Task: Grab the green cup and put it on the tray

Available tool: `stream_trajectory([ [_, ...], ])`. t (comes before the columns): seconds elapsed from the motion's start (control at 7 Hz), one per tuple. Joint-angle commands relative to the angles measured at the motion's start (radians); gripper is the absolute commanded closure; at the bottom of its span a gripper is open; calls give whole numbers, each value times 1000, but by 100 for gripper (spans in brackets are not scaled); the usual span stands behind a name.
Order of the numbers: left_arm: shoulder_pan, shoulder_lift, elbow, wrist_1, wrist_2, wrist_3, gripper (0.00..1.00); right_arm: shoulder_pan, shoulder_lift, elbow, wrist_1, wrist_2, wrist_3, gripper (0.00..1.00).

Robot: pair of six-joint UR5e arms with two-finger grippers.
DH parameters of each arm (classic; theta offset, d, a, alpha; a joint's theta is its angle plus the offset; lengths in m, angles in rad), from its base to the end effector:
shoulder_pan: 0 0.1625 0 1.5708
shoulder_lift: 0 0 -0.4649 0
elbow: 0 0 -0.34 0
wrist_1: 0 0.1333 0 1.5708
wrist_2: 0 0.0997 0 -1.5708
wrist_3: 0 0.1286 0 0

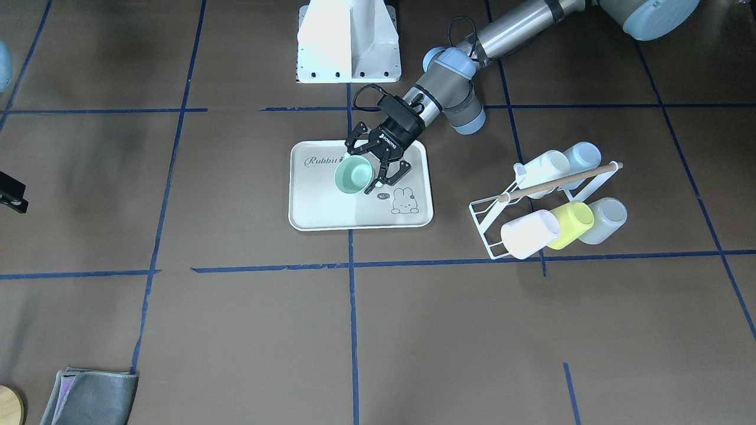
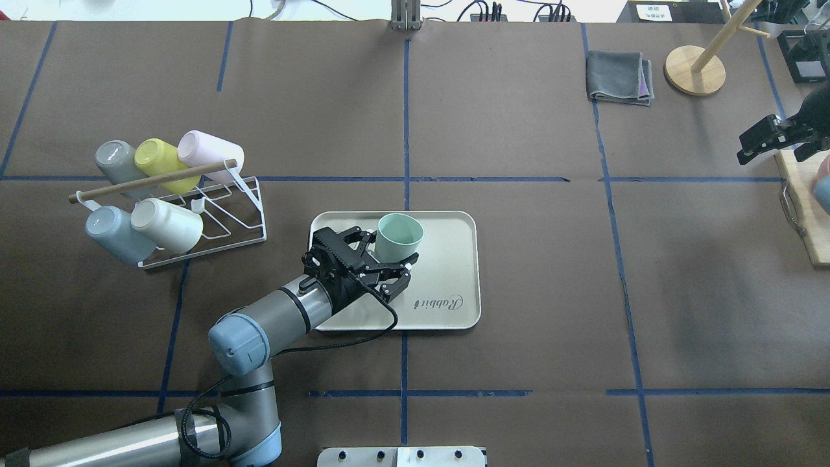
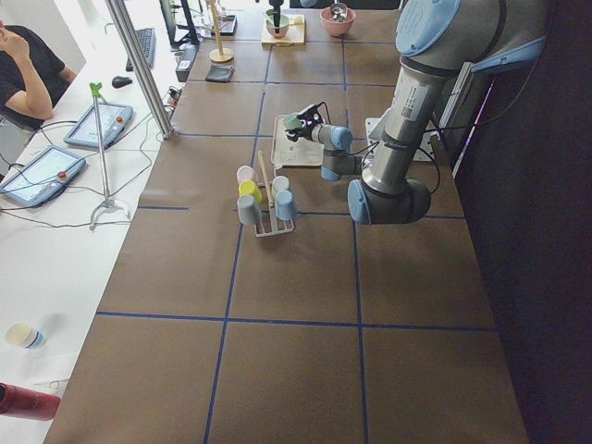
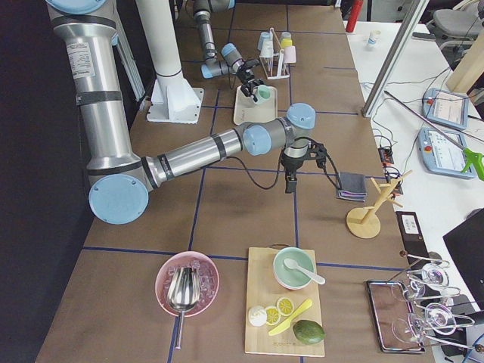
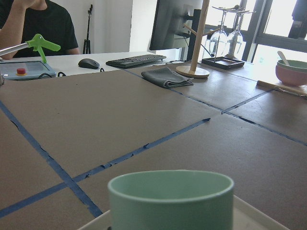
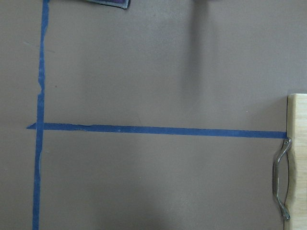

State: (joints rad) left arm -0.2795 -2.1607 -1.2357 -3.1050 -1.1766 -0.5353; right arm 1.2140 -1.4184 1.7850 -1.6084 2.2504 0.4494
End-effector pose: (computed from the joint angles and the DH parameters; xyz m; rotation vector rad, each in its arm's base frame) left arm 0.6051 -0.3637 0.3401 1.2942 1.2163 0.1940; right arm -0.1306 -0.5006 0.5626 0.0267 -0.7430 -0.0235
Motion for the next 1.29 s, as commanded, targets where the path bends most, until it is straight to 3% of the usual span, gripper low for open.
stream_trajectory([
  [0.0, -1, -1, -2, 13, 0, 1, 9, -1, 0, -1, -1, 0, 0, 0],
  [0.57, -6, -2, -17, 22, -3, -2, 1, -1, 0, -1, 1, -2, 0, 0],
  [0.71, -13, -2, -68, 96, -5, -2, 1, -1, 1, -1, 1, -3, 0, 0],
  [1.14, -47, -1, -415, 562, -17, -6, 0, 1, 4, -1, 1, -3, 0, 0],
])
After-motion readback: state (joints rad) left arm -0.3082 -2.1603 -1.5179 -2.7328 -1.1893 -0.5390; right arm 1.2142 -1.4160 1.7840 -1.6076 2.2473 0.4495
